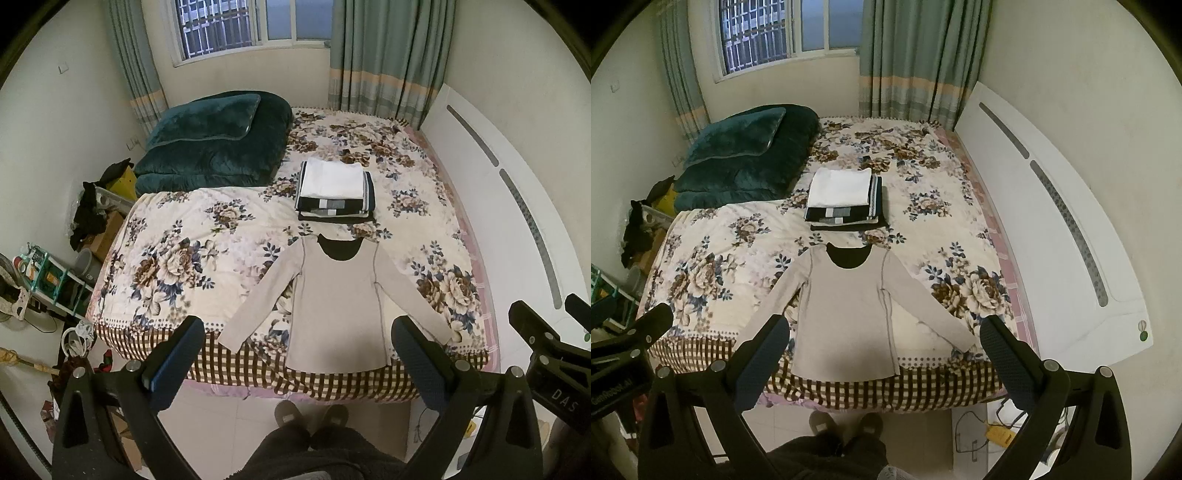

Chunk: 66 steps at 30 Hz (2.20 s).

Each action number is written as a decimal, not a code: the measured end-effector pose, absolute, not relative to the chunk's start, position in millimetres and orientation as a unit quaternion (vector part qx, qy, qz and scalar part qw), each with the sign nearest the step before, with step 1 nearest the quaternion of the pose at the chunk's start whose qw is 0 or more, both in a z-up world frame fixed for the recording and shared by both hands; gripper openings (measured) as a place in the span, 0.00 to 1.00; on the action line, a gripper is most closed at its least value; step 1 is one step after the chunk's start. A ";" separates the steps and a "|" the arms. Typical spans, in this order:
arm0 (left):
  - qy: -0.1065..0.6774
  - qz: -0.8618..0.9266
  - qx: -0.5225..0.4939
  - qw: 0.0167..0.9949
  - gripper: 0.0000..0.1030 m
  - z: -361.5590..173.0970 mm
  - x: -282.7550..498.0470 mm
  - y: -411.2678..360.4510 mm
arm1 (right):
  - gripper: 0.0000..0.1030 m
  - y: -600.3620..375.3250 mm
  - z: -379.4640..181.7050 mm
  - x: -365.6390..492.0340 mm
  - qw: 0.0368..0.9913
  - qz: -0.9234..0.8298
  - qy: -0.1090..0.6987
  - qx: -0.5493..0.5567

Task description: Fold small clothes

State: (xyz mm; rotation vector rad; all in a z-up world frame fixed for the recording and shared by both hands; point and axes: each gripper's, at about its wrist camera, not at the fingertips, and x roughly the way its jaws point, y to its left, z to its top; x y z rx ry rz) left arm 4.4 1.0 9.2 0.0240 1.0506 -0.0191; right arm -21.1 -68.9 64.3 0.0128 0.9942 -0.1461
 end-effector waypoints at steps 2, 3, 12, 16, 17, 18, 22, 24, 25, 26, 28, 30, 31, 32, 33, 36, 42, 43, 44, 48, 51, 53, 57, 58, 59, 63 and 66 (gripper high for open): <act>0.500 -0.009 0.012 0.866 1.00 10.1 4.7 -0.1 | 1.00 -69.5 65.0 -22.3 0.877 -0.069 0.475 0.006; 0.501 -0.009 0.011 0.866 1.00 9.9 4.7 0.2 | 1.00 -69.3 65.9 -21.9 0.877 -0.069 0.475 0.006; 0.498 -0.010 0.011 0.867 1.00 10.7 4.0 -0.5 | 1.00 -65.3 68.7 -23.4 0.878 -0.068 0.473 0.006; 0.496 -0.010 0.010 0.868 1.00 11.0 3.4 -0.3 | 1.00 -64.6 72.5 -23.6 0.879 -0.068 0.471 0.006; 0.495 -0.010 0.009 0.869 1.00 10.1 2.4 0.5 | 1.00 -64.6 72.7 -23.8 0.880 -0.068 0.471 0.006; 0.495 -0.010 0.009 0.869 1.00 12.6 5.0 -1.3 | 1.00 -64.0 73.8 -23.4 0.880 -0.067 0.471 0.006; 0.494 -0.010 0.008 0.869 1.00 14.1 6.9 -3.5 | 1.00 -63.2 74.6 -24.4 0.880 -0.068 0.470 0.005; 0.493 -0.011 0.008 0.870 1.00 19.7 11.2 -4.8 | 1.00 -63.7 73.8 -25.2 0.880 -0.068 0.470 0.006; 0.493 -0.011 0.008 0.870 1.00 19.8 11.0 -2.9 | 1.00 -64.2 72.5 -26.2 0.880 -0.068 0.469 0.007; 0.493 -0.010 0.008 0.870 1.00 21.8 13.0 -3.5 | 1.00 -63.7 72.4 -26.6 0.881 -0.068 0.469 0.006; 0.492 -0.010 0.007 0.870 1.00 31.2 8.2 0.7 | 1.00 -62.8 74.3 -26.7 0.881 -0.067 0.469 0.006; 0.492 -0.010 0.007 0.870 1.00 31.9 9.8 0.7 | 1.00 -62.4 74.5 -27.3 0.881 -0.067 0.468 0.006; 0.492 -0.010 0.006 0.870 1.00 33.3 10.6 1.3 | 1.00 -62.8 74.3 -27.3 0.881 -0.067 0.468 0.006; 0.492 -0.010 0.006 0.870 1.00 35.6 12.9 0.9 | 1.00 -61.6 76.9 -26.9 0.881 -0.066 0.468 0.006; 0.491 -0.010 0.005 0.871 1.00 34.0 10.1 1.0 | 1.00 -62.0 75.3 -27.5 0.881 -0.067 0.467 0.006; 0.490 -0.011 0.005 0.872 1.00 35.7 10.5 0.8 | 1.00 -61.6 75.3 -27.8 0.882 -0.067 0.467 0.006; 0.488 -0.012 0.004 0.873 1.00 34.3 8.5 1.6 | 1.00 -59.2 84.4 -26.2 0.882 -0.067 0.466 0.005; 0.488 -0.011 0.005 0.873 1.00 33.2 7.7 1.9 | 1.00 -59.2 84.1 -26.2 0.882 -0.067 0.466 0.005; 0.488 -0.011 0.004 0.873 1.00 34.2 8.4 2.2 | 1.00 -61.4 80.3 -28.0 0.883 -0.066 0.466 0.006; 0.487 -0.012 0.004 0.873 1.00 35.4 8.3 1.7 | 1.00 -61.0 81.1 -28.5 0.883 -0.066 0.465 0.006; 0.486 -0.012 0.003 0.874 1.00 33.8 6.3 2.6 | 1.00 -60.6 81.2 -29.2 0.883 -0.065 0.464 0.006; 0.487 -0.012 0.003 0.873 1.00 37.0 8.4 1.9 | 1.00 -60.5 79.5 -29.9 0.884 -0.066 0.464 0.006; 0.486 -0.012 0.000 0.874 1.00 40.1 8.1 3.4 | 1.00 -57.5 85.2 -30.7 0.884 -0.065 0.463 0.006; 0.486 -0.011 0.000 0.874 1.00 42.0 9.6 4.8 | 1.00 -58.4 83.5 -31.2 0.884 -0.065 0.463 0.006; 0.486 -0.011 0.000 0.874 1.00 44.1 11.3 4.7 | 1.00 -57.8 83.5 -31.7 0.884 -0.065 0.463 0.007; 0.485 -0.011 -0.001 0.874 1.00 43.8 9.3 6.2 | 1.00 -54.8 87.4 -33.2 0.884 -0.065 0.462 0.006; 0.484 -0.012 0.000 0.875 1.00 45.7 10.2 5.9 | 1.00 -55.0 87.1 -33.9 0.885 -0.064 0.462 0.008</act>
